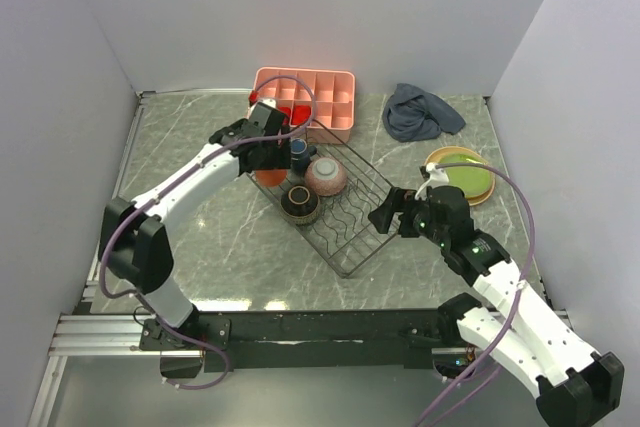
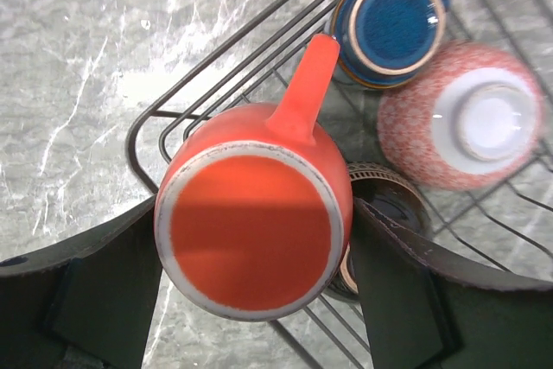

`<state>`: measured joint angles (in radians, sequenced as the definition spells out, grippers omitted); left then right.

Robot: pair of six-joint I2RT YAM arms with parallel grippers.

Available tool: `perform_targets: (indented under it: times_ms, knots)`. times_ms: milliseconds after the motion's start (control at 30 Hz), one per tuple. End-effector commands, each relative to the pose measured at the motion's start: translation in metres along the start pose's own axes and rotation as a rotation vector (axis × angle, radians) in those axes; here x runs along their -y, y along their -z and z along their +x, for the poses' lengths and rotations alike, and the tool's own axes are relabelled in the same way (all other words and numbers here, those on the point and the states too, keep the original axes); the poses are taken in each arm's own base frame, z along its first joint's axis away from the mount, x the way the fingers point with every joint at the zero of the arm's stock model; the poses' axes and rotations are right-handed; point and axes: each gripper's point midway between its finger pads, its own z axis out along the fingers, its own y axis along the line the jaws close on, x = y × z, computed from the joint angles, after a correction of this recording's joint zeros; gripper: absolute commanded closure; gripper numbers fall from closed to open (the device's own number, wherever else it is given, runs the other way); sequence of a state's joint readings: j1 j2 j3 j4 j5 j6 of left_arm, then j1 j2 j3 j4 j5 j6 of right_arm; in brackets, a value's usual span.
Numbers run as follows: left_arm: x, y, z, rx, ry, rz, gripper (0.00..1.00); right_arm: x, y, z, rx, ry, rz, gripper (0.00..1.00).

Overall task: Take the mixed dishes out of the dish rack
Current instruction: Pick up the cup from the dish rack.

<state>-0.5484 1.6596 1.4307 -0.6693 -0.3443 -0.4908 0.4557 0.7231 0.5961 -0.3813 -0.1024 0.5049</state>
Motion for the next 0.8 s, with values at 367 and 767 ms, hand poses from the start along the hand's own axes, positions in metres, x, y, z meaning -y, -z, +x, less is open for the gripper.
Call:
perform_targets:
  times_ms: [367,767]
  knots:
    - [0.002,0.103,-0.066,0.319,0.279,0.401,0.62,-0.090,-0.001,-0.048,0.094,-0.042,-0.406,0.00]
    - [0.033,0.161,-0.057,0.374,0.405,0.801,0.61,-0.160,0.008,-0.086,0.153,-0.047,-0.784,0.00]
